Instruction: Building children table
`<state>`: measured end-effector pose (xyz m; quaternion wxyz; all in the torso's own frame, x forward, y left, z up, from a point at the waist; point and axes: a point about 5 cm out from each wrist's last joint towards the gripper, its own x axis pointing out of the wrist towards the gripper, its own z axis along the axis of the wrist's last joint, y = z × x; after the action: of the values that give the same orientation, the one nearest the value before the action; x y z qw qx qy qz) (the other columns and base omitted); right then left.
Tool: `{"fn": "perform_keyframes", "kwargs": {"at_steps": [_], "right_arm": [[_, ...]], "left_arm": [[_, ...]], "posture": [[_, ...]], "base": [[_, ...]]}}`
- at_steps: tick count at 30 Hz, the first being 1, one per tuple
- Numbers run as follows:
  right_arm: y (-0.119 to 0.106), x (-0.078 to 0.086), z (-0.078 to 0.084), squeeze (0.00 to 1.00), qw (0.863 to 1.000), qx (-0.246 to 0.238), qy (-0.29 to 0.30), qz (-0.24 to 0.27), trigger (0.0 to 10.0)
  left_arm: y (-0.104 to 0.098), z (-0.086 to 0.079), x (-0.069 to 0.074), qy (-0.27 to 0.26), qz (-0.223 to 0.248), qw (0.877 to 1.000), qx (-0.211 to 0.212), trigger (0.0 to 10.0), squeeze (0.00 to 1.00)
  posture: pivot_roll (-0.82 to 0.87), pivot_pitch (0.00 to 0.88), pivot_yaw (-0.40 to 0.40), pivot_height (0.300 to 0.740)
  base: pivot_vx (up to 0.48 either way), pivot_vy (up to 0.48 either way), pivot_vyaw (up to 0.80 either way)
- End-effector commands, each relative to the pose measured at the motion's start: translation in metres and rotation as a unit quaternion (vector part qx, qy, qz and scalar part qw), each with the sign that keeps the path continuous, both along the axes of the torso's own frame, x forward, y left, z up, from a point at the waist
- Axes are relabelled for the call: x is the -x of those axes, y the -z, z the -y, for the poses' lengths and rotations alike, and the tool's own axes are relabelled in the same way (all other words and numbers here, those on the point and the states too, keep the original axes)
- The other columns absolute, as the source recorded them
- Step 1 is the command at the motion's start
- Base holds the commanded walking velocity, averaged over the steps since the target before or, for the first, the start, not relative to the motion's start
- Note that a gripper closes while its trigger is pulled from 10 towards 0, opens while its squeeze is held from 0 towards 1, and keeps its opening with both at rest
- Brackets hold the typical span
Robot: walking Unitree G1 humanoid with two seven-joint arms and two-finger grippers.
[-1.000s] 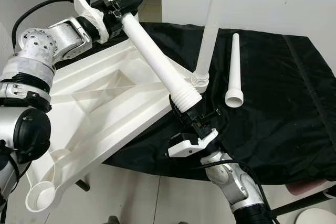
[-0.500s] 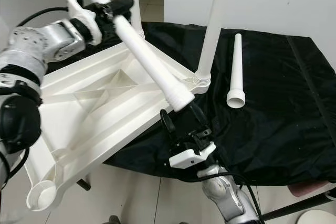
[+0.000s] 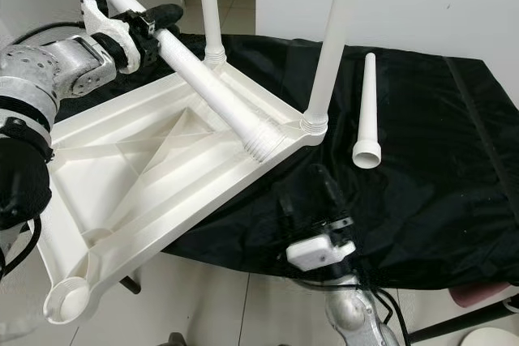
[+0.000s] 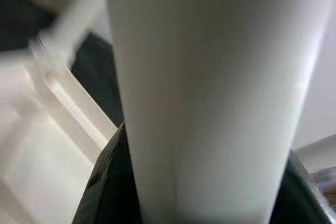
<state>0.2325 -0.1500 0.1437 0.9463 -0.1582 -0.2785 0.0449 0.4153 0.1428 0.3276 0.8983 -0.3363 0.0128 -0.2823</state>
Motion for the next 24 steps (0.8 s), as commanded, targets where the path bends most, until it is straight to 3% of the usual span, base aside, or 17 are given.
{"fn": "perform_keyframes", "kwargs": {"at_steps": [1, 2, 5, 9, 10, 11, 14, 18, 24], "right_arm": [[-0.006, -0.005, 0.000, 0.00, 0.999, -0.039, -0.012, -0.014, 10.0], [-0.009, -0.012, -0.002, 0.00, 0.995, -0.075, -0.038, -0.044, 10.0], [-0.011, -0.019, -0.004, 0.00, 0.986, -0.129, -0.072, -0.079, 10.0], [-0.016, -0.023, -0.009, 0.00, 0.975, -0.150, -0.125, -0.108, 10.0], [-0.021, -0.024, -0.012, 0.00, 0.966, -0.144, -0.173, -0.124, 10.0], [-0.021, -0.024, -0.012, 0.00, 0.966, -0.144, -0.173, -0.124, 10.0], [-0.041, -0.031, -0.009, 0.00, 0.951, -0.117, -0.246, -0.144, 10.0], [-0.052, -0.038, -0.007, 0.00, 0.947, -0.108, -0.264, -0.149, 10.0], [-0.071, -0.058, -0.011, 0.00, 0.953, -0.032, -0.255, -0.161, 10.0]], "left_arm": [[-0.005, 0.006, 0.004, 0.039, 0.065, 0.997, -0.025, 10.0, 0.00], [-0.004, 0.009, 0.003, 0.017, 0.094, 0.994, -0.058, 10.0, 0.00], [-0.003, 0.011, 0.003, 0.006, 0.111, 0.991, -0.073, 10.0, 0.00], [-0.005, 0.015, 0.004, 0.001, 0.132, 0.987, -0.093, 10.0, 0.00], [-0.008, 0.018, 0.005, -0.002, 0.149, 0.984, -0.102, 10.0, 0.00], [-0.008, 0.018, 0.005, -0.002, 0.149, 0.984, -0.102, 10.0, 0.00], [-0.016, 0.028, 0.012, 0.000, 0.208, 0.969, -0.134, 10.0, 0.00], [-0.019, 0.036, 0.020, 0.022, 0.244, 0.958, -0.148, 10.0, 0.00], [-0.028, 0.055, 0.038, 0.038, 0.293, 0.944, -0.149, 10.0, 0.00]], "posture": [[-0.06, 0.000, 0.028, 0.740], [-0.05, 0.000, 0.022, 0.740], [-0.05, 0.000, 0.018, 0.740], [-0.05, 0.000, 0.012, 0.740], [-0.05, 0.000, 0.012, 0.740], [-0.05, 0.000, 0.012, 0.740], [-0.04, 0.003, 0.010, 0.740], [-0.05, 0.003, 0.009, 0.740], [-0.04, 0.008, 0.003, 0.740]], "base": [[0.000, 0.000, 0.00], [0.000, 0.000, 0.00], [0.000, 0.000, 0.00], [0.000, 0.000, 0.00], [0.000, 0.000, 0.00], [0.000, 0.000, 0.00], [0.000, 0.000, 0.00], [0.000, 0.000, 0.00], [0.000, 0.000, 0.00]]}}
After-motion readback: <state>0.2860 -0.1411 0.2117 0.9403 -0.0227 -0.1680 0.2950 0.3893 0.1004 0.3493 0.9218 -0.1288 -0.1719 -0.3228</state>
